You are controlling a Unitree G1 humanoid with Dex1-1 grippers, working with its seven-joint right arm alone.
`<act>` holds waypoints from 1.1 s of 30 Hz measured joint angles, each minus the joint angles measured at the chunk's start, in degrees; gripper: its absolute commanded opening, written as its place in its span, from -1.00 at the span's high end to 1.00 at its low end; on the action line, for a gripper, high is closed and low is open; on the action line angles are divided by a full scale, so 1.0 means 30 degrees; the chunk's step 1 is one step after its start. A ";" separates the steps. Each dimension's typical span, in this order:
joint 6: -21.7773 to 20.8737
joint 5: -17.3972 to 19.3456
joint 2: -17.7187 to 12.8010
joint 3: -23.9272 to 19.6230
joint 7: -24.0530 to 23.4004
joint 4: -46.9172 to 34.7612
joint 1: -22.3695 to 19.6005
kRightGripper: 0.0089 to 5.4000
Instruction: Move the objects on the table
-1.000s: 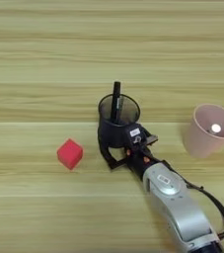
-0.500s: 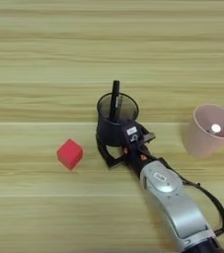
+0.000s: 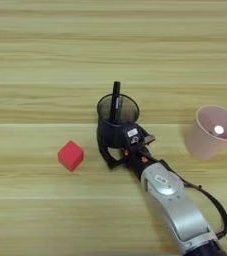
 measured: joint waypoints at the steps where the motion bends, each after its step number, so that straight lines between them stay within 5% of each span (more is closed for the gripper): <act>1: -0.0002 0.0000 0.0004 -0.0002 -0.0001 0.0003 -0.0001 -0.79; 15: 0.0014 0.0001 0.0016 -0.0213 -0.0002 -0.0091 0.0076 -0.79; 33: 0.1365 -0.0005 -0.1036 -0.1059 0.0329 -0.3767 0.2858 -0.79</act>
